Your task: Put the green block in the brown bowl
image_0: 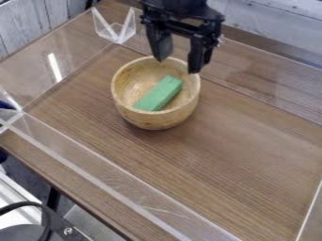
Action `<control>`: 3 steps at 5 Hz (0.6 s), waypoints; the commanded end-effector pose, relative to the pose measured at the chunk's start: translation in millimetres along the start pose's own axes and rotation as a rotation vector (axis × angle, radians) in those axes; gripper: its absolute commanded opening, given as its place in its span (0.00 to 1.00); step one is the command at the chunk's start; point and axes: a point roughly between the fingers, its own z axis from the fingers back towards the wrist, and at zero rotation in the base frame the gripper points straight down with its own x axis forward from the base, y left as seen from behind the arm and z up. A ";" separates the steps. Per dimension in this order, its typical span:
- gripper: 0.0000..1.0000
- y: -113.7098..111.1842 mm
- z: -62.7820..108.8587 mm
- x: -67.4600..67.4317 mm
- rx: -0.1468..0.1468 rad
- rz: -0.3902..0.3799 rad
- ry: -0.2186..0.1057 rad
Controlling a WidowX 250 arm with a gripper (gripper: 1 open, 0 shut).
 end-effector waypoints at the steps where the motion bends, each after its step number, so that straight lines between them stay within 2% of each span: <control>1: 1.00 -17.5 12.8 -1.5 -0.003 -0.029 -0.061; 3: 1.00 -73.6 -6.8 -0.2 -0.007 -0.093 -0.052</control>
